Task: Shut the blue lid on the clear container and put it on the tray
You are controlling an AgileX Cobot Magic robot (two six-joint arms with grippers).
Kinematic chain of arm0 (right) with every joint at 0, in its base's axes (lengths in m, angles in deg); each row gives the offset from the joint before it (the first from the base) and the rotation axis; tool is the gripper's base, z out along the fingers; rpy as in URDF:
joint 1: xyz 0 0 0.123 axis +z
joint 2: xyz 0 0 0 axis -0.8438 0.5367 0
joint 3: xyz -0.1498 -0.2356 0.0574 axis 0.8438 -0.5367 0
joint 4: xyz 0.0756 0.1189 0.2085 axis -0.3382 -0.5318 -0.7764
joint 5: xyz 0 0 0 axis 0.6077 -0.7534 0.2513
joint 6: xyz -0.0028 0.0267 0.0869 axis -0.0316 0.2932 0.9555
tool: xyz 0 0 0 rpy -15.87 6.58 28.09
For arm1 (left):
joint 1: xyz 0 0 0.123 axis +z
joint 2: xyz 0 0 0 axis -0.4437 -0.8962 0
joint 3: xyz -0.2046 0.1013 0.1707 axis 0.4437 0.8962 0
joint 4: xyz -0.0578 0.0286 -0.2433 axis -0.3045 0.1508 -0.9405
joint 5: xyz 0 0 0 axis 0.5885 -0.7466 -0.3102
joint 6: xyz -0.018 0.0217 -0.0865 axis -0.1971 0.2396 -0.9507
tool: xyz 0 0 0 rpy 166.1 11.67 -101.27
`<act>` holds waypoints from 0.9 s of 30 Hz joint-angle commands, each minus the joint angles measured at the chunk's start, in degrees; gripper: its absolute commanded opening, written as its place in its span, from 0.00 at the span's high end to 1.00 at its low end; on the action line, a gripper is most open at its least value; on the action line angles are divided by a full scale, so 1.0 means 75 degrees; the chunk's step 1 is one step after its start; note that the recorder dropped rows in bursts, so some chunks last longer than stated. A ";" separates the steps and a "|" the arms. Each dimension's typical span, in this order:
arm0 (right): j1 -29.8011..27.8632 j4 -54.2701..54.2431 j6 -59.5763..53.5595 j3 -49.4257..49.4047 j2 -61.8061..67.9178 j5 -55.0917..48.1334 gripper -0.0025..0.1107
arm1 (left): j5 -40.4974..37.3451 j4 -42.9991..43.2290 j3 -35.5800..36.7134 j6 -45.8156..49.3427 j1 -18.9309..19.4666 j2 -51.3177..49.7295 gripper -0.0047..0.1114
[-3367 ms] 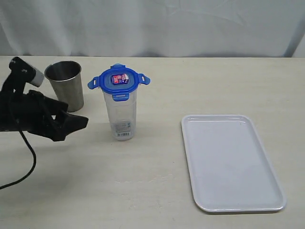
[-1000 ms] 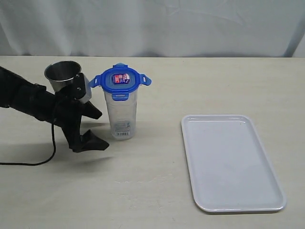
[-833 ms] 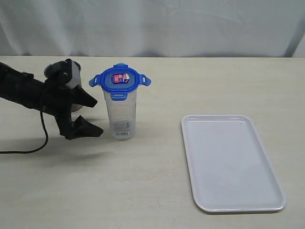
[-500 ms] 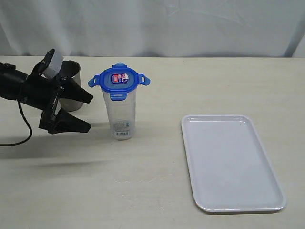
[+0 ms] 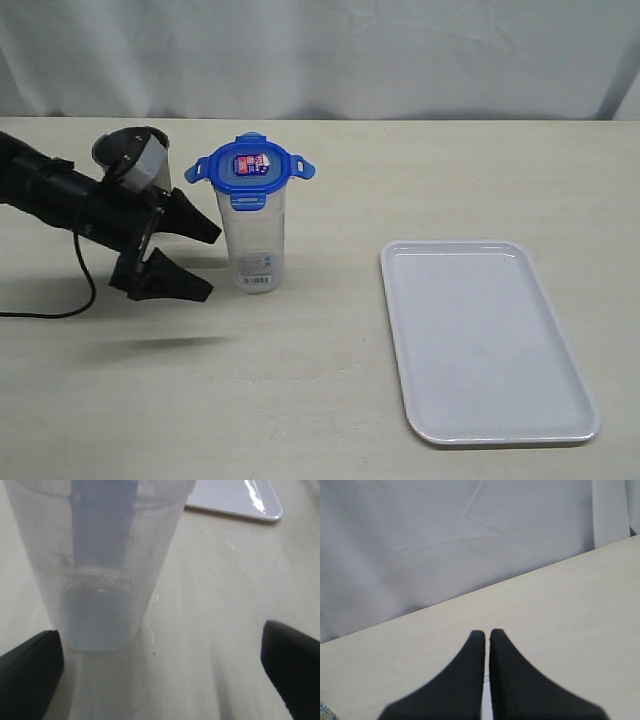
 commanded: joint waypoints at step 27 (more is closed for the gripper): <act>-0.0022 0.0114 -0.0046 0.0032 0.0031 0.0015 0.94 | 0.0279 -0.0789 -0.0612 0.0227 -0.0664 -0.0100 0.05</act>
